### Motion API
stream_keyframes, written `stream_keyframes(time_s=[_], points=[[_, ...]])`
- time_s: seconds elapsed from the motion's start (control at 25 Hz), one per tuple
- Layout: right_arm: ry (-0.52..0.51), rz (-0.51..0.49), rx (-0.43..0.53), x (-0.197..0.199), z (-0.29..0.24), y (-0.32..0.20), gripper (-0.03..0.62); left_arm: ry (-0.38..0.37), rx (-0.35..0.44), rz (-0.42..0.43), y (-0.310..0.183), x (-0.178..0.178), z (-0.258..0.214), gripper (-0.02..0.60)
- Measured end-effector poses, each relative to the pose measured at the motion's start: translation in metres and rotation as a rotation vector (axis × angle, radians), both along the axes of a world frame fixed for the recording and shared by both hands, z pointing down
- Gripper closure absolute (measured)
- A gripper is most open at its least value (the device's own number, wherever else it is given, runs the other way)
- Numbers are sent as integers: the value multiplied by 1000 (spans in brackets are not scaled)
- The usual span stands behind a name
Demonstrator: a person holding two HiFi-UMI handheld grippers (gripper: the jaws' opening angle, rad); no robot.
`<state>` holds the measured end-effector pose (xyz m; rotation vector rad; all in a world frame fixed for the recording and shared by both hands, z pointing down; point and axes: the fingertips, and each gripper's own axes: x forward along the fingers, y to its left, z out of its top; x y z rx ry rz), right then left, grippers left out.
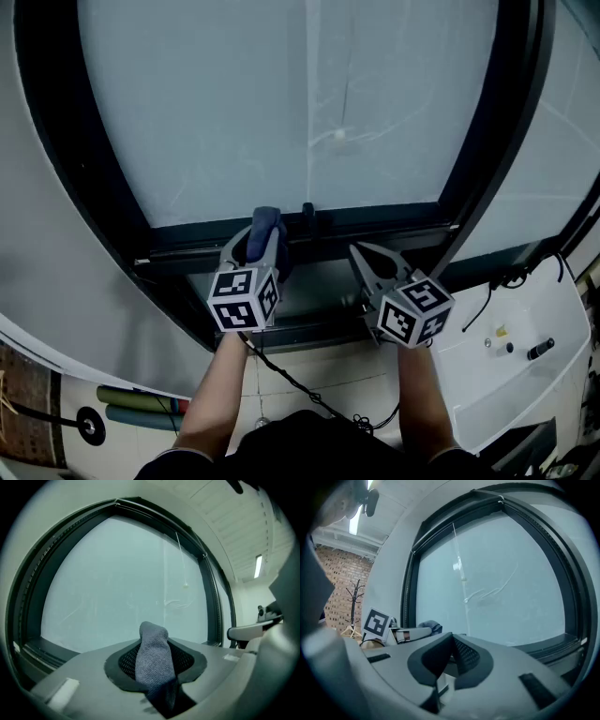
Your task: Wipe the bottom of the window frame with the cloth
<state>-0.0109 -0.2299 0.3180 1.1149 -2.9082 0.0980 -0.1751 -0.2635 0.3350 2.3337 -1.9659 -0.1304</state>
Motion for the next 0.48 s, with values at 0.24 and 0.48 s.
stream_keyframes(time_s=[0.24,0.48], points=[[-9,26,-2,7,4,-15,594,-121,-100,-130,-58,-20,21,442],[-22,58,-2,17,3,-23,594,-237,-228,-142,-80,-14,47,445]])
